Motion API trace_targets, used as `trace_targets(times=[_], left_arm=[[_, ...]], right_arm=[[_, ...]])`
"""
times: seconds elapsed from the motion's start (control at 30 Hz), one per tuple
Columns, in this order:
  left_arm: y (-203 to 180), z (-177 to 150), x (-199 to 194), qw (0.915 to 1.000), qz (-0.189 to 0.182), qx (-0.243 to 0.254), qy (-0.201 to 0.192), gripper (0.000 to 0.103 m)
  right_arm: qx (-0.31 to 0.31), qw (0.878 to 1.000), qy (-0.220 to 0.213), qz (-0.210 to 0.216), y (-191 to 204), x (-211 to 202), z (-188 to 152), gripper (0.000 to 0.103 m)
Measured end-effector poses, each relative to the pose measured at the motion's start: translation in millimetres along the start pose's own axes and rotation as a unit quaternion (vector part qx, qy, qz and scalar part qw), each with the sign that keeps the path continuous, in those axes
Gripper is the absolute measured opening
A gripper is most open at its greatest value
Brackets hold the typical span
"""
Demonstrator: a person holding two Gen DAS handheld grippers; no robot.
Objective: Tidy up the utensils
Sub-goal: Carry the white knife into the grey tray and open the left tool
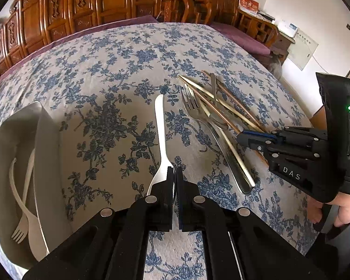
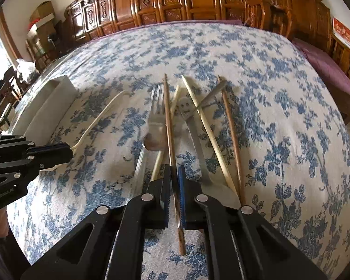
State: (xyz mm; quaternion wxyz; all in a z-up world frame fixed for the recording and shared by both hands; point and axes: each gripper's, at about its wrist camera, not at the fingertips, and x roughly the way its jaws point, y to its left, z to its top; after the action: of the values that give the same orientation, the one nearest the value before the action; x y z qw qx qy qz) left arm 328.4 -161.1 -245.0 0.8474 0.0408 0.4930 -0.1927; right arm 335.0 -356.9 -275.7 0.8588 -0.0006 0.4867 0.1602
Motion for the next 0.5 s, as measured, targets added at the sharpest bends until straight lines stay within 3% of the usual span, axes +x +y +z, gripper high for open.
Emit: trace_targets(times=[0.17, 0.5], left_arm=[[1, -1, -19, 0.9999, 0.004, 0.004, -0.015, 0.002], [24, -2, -68, 0.9989, 0.019, -0.002, -0.043, 0.002]], right_arm=[[0.013, 0.999, -0.031, -0.001, 2, -19, 1, 0.006], [-0.012, 0.999, -0.045, 0.012, 37, -41, -1, 0.006]])
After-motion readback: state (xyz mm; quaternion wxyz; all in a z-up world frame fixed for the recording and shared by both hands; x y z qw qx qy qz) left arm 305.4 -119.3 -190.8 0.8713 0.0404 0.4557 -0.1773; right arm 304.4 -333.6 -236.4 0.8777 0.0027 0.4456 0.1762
